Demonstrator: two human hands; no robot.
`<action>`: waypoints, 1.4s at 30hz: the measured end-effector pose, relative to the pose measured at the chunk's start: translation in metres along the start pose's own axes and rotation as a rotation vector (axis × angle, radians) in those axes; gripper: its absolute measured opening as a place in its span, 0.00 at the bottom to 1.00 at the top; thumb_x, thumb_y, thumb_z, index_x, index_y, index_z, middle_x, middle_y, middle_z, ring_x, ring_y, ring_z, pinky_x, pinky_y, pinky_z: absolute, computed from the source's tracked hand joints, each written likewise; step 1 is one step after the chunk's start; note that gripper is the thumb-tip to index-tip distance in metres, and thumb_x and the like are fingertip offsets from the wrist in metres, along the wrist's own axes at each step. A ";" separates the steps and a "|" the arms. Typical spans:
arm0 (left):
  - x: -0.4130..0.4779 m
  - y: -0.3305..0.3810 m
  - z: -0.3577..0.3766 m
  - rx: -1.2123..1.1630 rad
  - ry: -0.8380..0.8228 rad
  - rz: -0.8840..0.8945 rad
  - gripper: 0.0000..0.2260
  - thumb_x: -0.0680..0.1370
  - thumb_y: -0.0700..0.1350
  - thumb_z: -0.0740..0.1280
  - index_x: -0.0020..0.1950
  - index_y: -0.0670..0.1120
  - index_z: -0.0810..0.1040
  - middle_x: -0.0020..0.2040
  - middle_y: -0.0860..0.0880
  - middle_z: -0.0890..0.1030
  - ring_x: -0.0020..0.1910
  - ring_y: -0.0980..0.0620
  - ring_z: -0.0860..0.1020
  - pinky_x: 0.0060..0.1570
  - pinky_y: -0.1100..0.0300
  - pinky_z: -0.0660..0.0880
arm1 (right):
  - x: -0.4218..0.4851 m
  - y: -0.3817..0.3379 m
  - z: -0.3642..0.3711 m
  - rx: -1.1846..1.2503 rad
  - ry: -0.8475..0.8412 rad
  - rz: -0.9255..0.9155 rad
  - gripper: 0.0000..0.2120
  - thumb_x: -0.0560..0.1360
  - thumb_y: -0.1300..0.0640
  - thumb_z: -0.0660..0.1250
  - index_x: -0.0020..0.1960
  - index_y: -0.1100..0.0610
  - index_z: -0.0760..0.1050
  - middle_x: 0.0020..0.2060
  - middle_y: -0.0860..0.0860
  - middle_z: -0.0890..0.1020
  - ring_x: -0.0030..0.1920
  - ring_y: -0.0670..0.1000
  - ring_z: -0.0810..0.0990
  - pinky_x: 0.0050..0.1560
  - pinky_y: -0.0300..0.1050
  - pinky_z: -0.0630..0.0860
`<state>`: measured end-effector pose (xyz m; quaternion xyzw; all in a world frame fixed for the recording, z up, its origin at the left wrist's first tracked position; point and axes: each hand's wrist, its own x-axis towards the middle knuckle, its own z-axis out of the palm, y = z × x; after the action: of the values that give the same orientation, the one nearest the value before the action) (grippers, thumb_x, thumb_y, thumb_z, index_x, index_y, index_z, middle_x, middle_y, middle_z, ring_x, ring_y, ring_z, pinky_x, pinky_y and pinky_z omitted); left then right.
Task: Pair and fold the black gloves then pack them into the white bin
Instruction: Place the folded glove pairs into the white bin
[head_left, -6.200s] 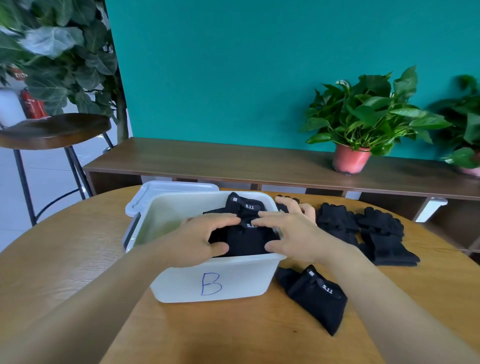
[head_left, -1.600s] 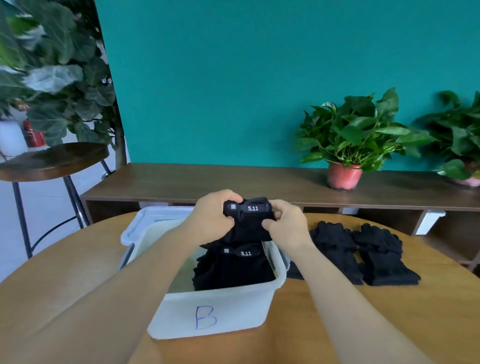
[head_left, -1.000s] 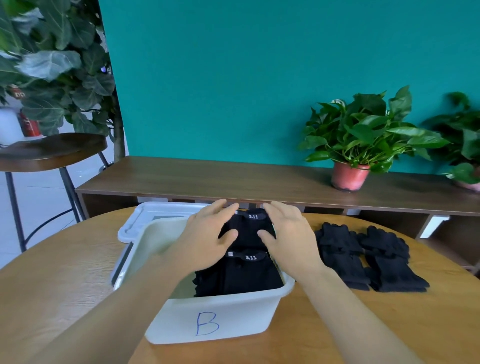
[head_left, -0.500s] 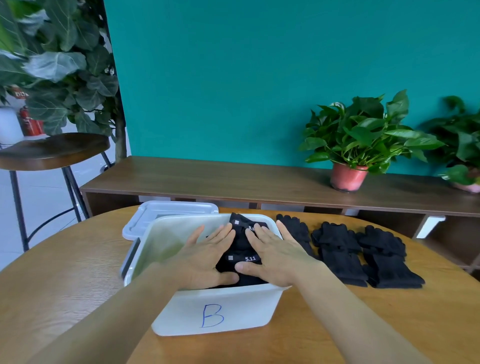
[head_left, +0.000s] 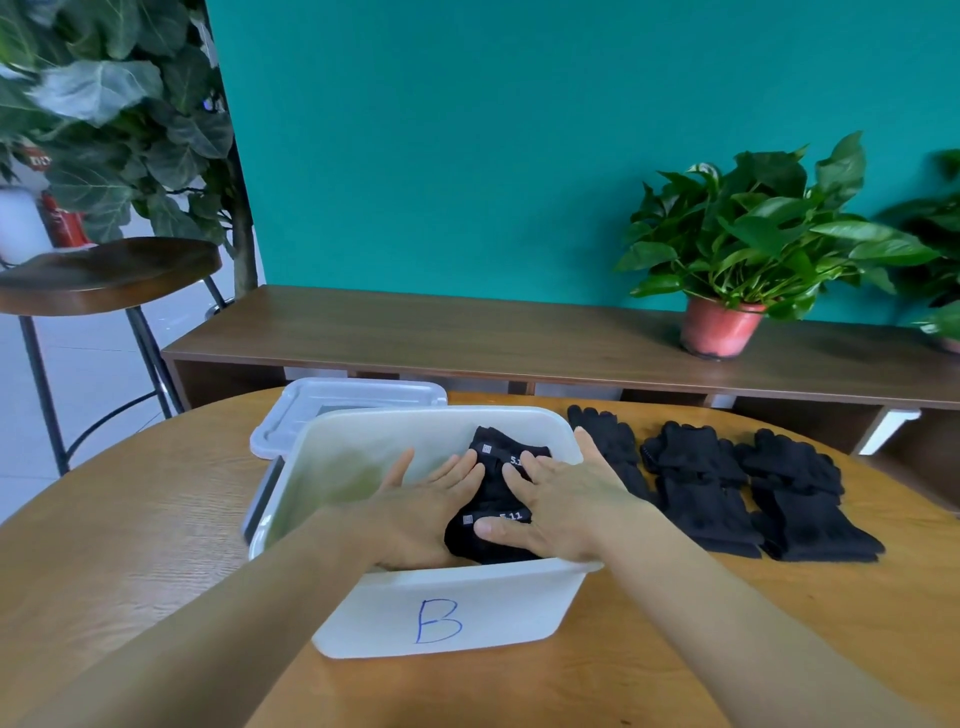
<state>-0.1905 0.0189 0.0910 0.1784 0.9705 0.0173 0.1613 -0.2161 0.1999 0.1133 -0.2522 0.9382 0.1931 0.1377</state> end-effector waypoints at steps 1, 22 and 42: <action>-0.001 0.000 0.000 -0.010 0.005 0.000 0.42 0.79 0.64 0.58 0.80 0.49 0.34 0.79 0.54 0.34 0.77 0.59 0.36 0.73 0.44 0.30 | 0.000 0.000 0.000 0.009 0.004 0.001 0.43 0.74 0.26 0.34 0.80 0.50 0.44 0.80 0.51 0.50 0.79 0.50 0.46 0.72 0.66 0.29; -0.064 0.017 0.002 -0.033 0.219 0.035 0.50 0.66 0.79 0.45 0.81 0.53 0.39 0.79 0.55 0.36 0.76 0.62 0.33 0.74 0.48 0.29 | -0.053 -0.019 0.036 0.822 0.495 0.171 0.28 0.84 0.44 0.49 0.80 0.52 0.49 0.80 0.52 0.46 0.79 0.50 0.40 0.78 0.53 0.45; -0.089 -0.045 0.010 0.083 0.282 -0.134 0.48 0.67 0.78 0.36 0.81 0.53 0.39 0.80 0.51 0.38 0.78 0.57 0.35 0.73 0.44 0.29 | 0.005 -0.066 0.002 0.811 0.490 0.038 0.29 0.83 0.42 0.49 0.79 0.55 0.54 0.78 0.56 0.55 0.79 0.56 0.48 0.76 0.54 0.55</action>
<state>-0.1239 -0.0548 0.1048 0.1154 0.9931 -0.0088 0.0169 -0.1849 0.1466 0.0903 -0.1989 0.9472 -0.2515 -0.0039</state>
